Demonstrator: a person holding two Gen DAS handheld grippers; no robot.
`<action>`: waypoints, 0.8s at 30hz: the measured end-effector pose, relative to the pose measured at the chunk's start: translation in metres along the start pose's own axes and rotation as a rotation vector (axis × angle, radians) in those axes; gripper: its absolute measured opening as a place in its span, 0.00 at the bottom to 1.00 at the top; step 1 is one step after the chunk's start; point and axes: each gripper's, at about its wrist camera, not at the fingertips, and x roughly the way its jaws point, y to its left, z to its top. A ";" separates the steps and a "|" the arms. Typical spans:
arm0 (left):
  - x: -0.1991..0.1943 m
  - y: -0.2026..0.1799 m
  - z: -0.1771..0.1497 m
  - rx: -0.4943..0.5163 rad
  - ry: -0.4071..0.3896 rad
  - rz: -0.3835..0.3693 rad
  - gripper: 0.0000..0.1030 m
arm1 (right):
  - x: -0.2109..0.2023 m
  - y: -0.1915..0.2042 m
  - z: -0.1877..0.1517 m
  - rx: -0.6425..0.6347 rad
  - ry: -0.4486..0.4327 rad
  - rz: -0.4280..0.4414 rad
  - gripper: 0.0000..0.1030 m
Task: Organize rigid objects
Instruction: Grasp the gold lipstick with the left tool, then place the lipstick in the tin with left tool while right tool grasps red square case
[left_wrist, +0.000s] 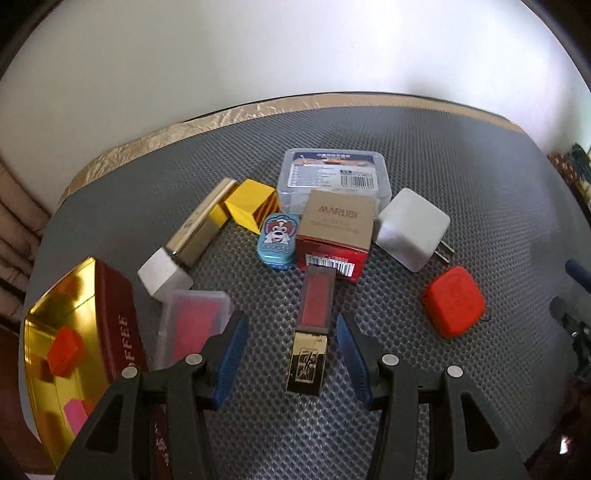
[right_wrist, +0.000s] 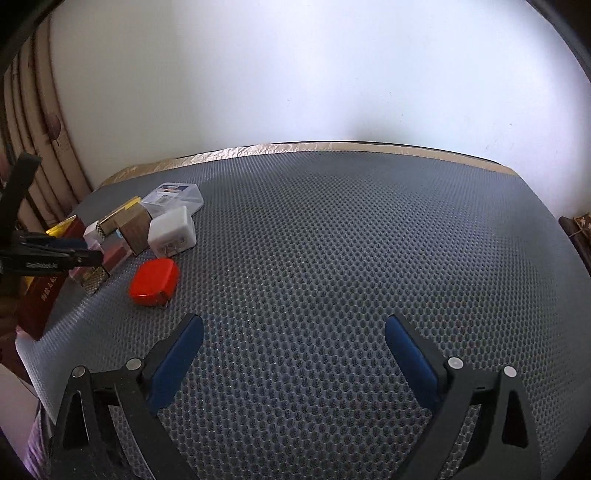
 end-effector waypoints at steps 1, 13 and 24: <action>0.003 -0.002 0.001 0.014 0.006 0.002 0.50 | 0.004 0.002 0.001 0.001 0.003 0.001 0.95; 0.019 -0.003 -0.011 0.003 0.013 -0.092 0.20 | 0.011 0.002 0.002 0.010 0.030 -0.006 0.95; -0.069 0.010 -0.060 -0.159 -0.105 -0.147 0.20 | 0.011 0.068 0.013 -0.113 0.060 0.163 0.95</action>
